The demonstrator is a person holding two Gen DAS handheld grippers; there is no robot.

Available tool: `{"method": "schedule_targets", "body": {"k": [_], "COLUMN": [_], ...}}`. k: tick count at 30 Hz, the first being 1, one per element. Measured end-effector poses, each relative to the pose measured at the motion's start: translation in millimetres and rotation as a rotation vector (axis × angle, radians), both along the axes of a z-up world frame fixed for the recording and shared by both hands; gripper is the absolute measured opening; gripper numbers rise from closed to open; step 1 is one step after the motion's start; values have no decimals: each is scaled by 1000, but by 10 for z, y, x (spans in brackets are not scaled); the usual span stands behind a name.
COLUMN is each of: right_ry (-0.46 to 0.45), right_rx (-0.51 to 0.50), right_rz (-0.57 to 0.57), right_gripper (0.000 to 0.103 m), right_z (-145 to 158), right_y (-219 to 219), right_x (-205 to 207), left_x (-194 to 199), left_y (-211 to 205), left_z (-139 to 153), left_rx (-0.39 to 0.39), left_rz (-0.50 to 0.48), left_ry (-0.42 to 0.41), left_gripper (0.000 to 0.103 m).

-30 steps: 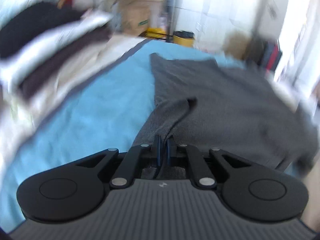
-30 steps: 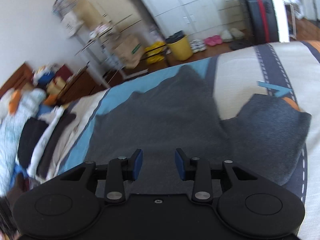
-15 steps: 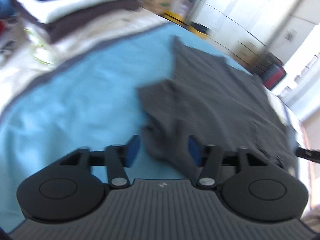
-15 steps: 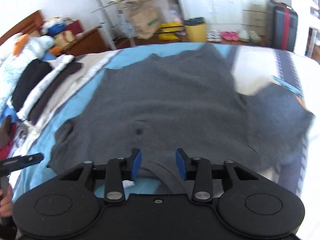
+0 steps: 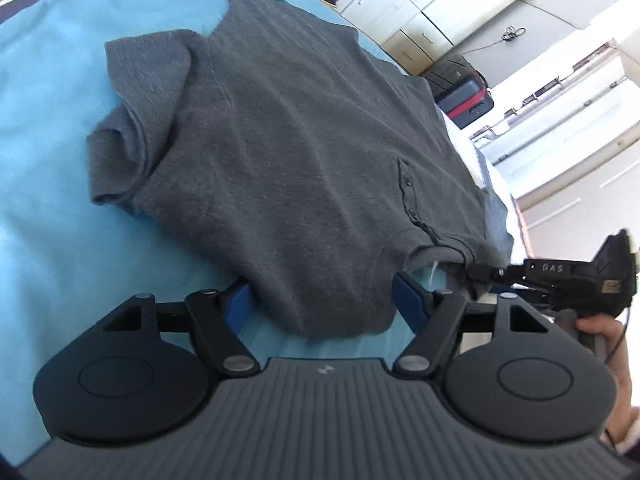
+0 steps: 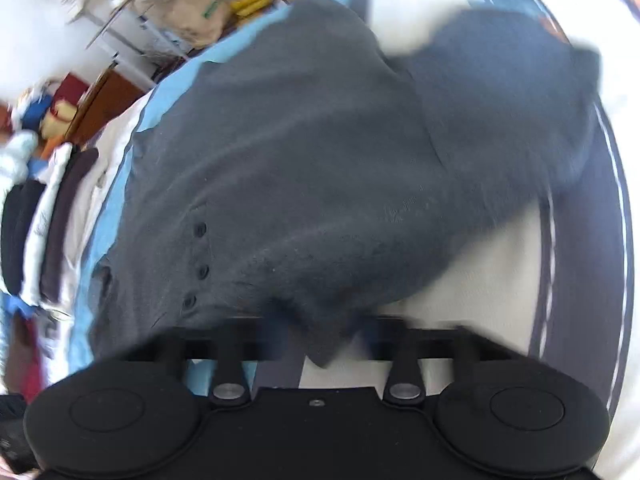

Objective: Fold clothes

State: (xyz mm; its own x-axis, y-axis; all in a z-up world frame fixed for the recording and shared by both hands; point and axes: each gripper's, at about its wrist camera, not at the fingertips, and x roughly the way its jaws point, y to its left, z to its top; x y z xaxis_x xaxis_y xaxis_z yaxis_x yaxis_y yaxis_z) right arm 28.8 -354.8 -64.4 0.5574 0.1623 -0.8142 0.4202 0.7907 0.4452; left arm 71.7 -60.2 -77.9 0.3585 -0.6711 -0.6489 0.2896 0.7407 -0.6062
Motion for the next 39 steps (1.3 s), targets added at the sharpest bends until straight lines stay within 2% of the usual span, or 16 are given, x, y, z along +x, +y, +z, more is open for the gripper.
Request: {"method": "schedule_targets", "body": {"k": [1, 3, 7, 12, 14, 15, 17, 20, 21, 22, 23, 27, 30, 34, 36, 39], "right_ry": [-19, -100, -195, 52, 90, 104, 103, 94, 89, 84, 78, 31, 92, 220, 172, 38], "right_rx": [-31, -37, 113, -49, -71, -73, -23, 58, 58, 58, 59, -36, -171, -285, -201, -21], "right_rz": [16, 23, 34, 61, 65, 64, 45, -11, 3, 17, 31, 104, 208, 320, 242, 61], "right_gripper": [11, 10, 10, 14, 19, 33, 54, 56, 49, 38, 6, 6, 6, 12, 39, 50], "right_z": [56, 228, 461, 294, 235, 210, 178, 65, 48, 30, 13, 187, 278, 98, 169, 282], "right_y": [31, 24, -104, 41, 60, 59, -3, -147, -151, -156, -161, -9, 243, 494, 307, -119], "right_x": [2, -138, -591, -297, -218, -189, -186, -199, -179, -159, -140, -185, -184, -14, -66, -239], "left_x": [-34, -101, -172, -166, -202, -214, -219, -212, -202, -179, -146, -333, -342, -303, -332, -292], "left_y": [-11, -6, 288, 241, 135, 96, 33, -17, -41, -96, -177, -225, -143, -178, -142, 83], "left_z": [49, 159, 450, 221, 132, 109, 56, -20, -23, 1, 53, 483, 417, 300, 457, 801], "left_rx": [9, 14, -106, -43, 3, 5, -6, -52, -53, -26, 21, 85, 133, 240, 250, 250], "left_rz": [1, 3, 42, 46, 23, 9, 0, 16, 11, -9, -35, -77, -68, -149, -179, -146], "left_ry": [-25, -78, -105, 4, 26, 26, 24, 24, 17, 8, 4, -134, -71, -45, -96, -232], "left_gripper": [3, 2, 2, 5, 11, 17, 57, 63, 59, 12, 3, 3, 4, 6, 12, 47]}}
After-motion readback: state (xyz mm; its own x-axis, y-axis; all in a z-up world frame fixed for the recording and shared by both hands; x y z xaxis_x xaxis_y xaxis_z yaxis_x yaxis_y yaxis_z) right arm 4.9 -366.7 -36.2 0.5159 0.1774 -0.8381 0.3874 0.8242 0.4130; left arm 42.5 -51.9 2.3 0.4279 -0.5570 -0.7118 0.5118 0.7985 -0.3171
